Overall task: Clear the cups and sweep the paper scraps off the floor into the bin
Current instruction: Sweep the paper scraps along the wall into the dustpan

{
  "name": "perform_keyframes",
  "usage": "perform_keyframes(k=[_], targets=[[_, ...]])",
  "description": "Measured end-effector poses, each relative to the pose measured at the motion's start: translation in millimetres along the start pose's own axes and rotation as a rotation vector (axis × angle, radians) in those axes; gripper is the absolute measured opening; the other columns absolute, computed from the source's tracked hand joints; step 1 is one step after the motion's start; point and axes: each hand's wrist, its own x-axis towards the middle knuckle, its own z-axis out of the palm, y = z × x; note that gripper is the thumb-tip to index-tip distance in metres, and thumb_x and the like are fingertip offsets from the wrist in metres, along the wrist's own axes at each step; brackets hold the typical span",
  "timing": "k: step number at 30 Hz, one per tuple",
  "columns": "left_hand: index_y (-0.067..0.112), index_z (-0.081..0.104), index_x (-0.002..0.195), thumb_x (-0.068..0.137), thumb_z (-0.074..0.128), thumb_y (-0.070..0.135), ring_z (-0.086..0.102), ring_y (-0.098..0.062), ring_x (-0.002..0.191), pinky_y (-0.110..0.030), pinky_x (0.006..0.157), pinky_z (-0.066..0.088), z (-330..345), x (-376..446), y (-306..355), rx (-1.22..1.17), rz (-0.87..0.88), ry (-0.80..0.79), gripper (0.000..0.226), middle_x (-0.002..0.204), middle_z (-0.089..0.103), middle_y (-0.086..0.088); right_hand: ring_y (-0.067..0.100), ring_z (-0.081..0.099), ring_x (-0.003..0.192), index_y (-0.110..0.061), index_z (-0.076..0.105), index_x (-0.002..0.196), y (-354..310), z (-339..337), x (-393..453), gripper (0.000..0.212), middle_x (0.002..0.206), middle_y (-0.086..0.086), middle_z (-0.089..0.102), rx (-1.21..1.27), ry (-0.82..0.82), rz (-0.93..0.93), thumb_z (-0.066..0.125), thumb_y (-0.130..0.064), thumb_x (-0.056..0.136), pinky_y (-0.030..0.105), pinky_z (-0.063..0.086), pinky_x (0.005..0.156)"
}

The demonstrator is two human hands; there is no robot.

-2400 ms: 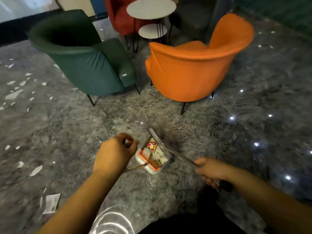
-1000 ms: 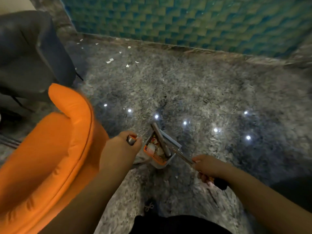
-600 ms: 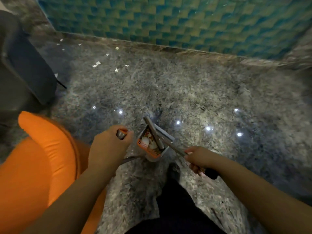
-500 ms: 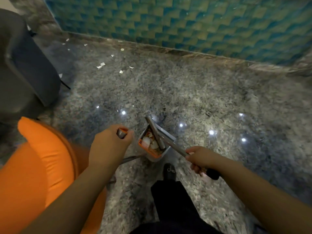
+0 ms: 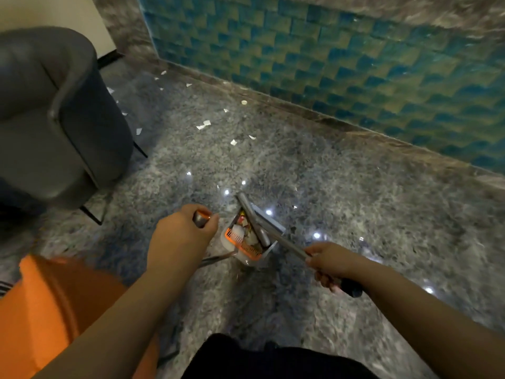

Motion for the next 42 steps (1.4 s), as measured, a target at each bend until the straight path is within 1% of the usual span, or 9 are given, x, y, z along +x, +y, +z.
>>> perform_keyframes(k=[4, 10, 18, 21, 25, 30, 35, 39, 42], targets=[[0.024, 0.070, 0.088, 0.085, 0.069, 0.038, 0.066, -0.026, 0.083, -0.032, 0.070, 0.049, 5, 69, 5, -0.036, -0.025, 0.031, 0.015, 0.081, 0.071, -0.003, 0.017, 0.046, 0.048, 0.000, 0.051, 0.128, -51, -28, 51, 0.032, 0.067, 0.012, 0.049, 0.005, -0.002, -0.001, 0.043, -0.008, 0.099, 0.026, 0.040, 0.043], [0.022, 0.071, 0.089, 0.085, 0.069, 0.037, 0.066, -0.028, 0.083, -0.031, 0.069, 0.046, 15, 190, 4, -0.017, -0.008, 0.046, 0.015, 0.082, 0.072, -0.005, 0.018, 0.042, 0.047, 0.006, 0.045, 0.131, -131, -65, 127, 0.034, 0.066, 0.013, 0.044, 0.066, -0.004, 0.006, 0.043, -0.004, 0.098, 0.026, 0.037, 0.042], [0.024, 0.070, 0.087, 0.086, 0.069, 0.038, 0.060, -0.018, 0.075, -0.028, 0.066, 0.040, 6, 341, 24, 0.046, 0.060, 0.024, 0.014, 0.080, 0.069, 0.000, 0.019, 0.046, 0.048, 0.003, 0.050, 0.128, -235, -118, 201, 0.032, 0.063, 0.012, 0.050, 0.069, -0.011, -0.011, 0.042, -0.006, 0.098, 0.029, 0.040, 0.045], [0.027, 0.069, 0.087, 0.087, 0.067, 0.042, 0.059, -0.017, 0.075, -0.030, 0.066, 0.045, 14, 394, 31, 0.069, 0.034, 0.012, 0.015, 0.078, 0.068, 0.003, 0.018, 0.041, 0.044, 0.005, 0.042, 0.132, -269, -142, 229, 0.035, 0.064, 0.014, 0.048, 0.112, -0.019, -0.013, 0.041, -0.005, 0.098, 0.027, 0.037, 0.041], [0.025, 0.069, 0.087, 0.087, 0.067, 0.041, 0.062, -0.020, 0.076, -0.035, 0.069, 0.051, 35, 456, 42, 0.083, 0.004, 0.014, 0.016, 0.078, 0.069, 0.001, 0.013, 0.040, 0.041, 0.005, 0.045, 0.130, -310, -183, 275, 0.034, 0.064, 0.013, 0.045, 0.125, -0.021, -0.034, 0.041, -0.004, 0.098, 0.022, 0.035, 0.038], [0.025, 0.067, 0.085, 0.088, 0.067, 0.040, 0.057, -0.015, 0.067, -0.029, 0.062, 0.045, 63, 537, 61, 0.086, -0.090, 0.032, 0.015, 0.071, 0.065, 0.005, 0.014, 0.039, 0.042, 0.008, 0.041, 0.132, -364, -253, 341, 0.036, 0.063, 0.011, 0.044, 0.061, -0.051, -0.072, 0.041, -0.006, 0.099, 0.025, 0.036, 0.042], [0.032, 0.062, 0.080, 0.087, 0.066, 0.043, 0.060, -0.019, 0.069, -0.034, 0.064, 0.052, 84, 608, 82, 0.096, -0.193, 0.037, 0.014, 0.070, 0.064, 0.004, 0.013, 0.040, 0.042, -0.014, 0.048, 0.130, -414, -326, 399, 0.031, 0.062, 0.010, 0.045, 0.044, -0.062, -0.061, 0.042, -0.010, 0.100, 0.021, 0.033, 0.037], [0.030, 0.062, 0.080, 0.087, 0.066, 0.040, 0.057, -0.023, 0.067, -0.031, 0.058, 0.043, 92, 655, 92, 0.143, -0.218, 0.041, 0.013, 0.069, 0.064, -0.001, 0.014, 0.040, 0.042, -0.010, 0.046, 0.131, -441, -366, 440, 0.032, 0.063, 0.011, 0.045, 0.039, -0.067, -0.044, 0.042, -0.009, 0.100, 0.020, 0.034, 0.036], [0.030, 0.060, 0.081, 0.087, 0.067, 0.042, 0.060, -0.025, 0.068, -0.031, 0.057, 0.046, 93, 686, 89, 0.155, -0.216, 0.031, 0.015, 0.069, 0.065, -0.002, 0.013, 0.040, 0.040, -0.006, 0.048, 0.128, -454, -383, 467, 0.030, 0.062, 0.011, 0.044, 0.052, -0.062, -0.025, 0.041, -0.008, 0.100, 0.020, 0.035, 0.035]])
